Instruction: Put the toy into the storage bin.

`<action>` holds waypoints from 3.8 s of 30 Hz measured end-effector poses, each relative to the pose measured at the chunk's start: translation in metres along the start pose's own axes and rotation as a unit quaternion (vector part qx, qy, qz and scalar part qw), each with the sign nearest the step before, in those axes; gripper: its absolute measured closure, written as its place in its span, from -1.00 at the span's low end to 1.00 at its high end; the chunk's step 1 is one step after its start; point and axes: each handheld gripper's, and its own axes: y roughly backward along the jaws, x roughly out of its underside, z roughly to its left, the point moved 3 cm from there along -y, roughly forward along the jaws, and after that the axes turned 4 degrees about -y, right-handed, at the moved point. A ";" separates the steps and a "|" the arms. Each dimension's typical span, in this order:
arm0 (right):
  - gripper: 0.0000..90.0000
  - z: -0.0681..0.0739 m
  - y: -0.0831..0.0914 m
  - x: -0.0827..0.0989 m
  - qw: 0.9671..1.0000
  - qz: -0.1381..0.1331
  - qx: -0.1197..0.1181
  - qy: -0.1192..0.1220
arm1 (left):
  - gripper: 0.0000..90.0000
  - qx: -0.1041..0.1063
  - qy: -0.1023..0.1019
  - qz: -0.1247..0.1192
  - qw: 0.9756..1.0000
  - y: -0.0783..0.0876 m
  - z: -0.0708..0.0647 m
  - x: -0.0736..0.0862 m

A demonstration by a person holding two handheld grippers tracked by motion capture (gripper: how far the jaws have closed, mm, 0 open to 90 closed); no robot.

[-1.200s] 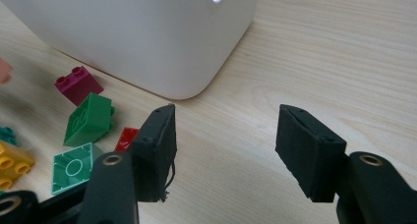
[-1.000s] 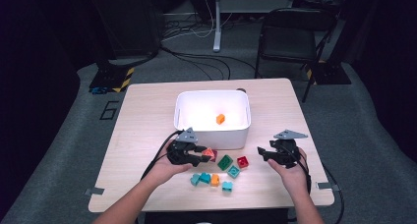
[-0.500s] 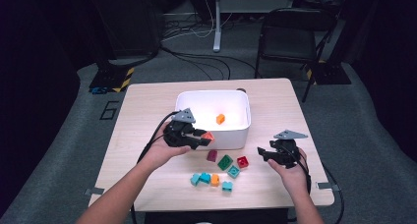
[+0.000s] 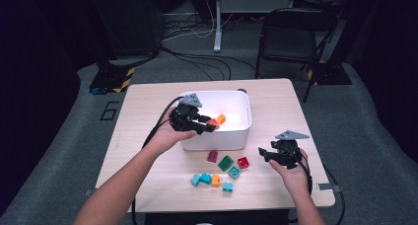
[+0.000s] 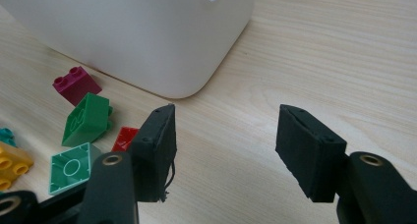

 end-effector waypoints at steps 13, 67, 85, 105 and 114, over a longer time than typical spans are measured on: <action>-0.12 -0.002 0.000 0.000 1.000 -0.001 0.000 -0.001 | 0.31 -0.020 0.010 0.008 1.000 -0.024 0.035 -0.017; -0.12 -0.002 -0.001 0.000 1.000 -0.001 0.000 0.000 | 0.25 -0.022 -0.021 0.016 0.999 -0.017 0.026 -0.015; -0.12 -0.001 -0.001 0.000 1.000 -0.001 0.003 0.001 | 0.26 -0.008 -0.036 0.012 0.999 0.007 -0.029 0.041; -0.12 0.002 -0.004 0.002 1.000 0.003 0.001 0.007 | 0.23 0.006 -0.005 0.014 1.000 -0.014 -0.042 0.116; -0.12 0.003 -0.005 0.003 1.000 0.004 0.000 0.005 | 0.18 -0.002 0.015 0.025 1.000 -0.019 -0.047 0.141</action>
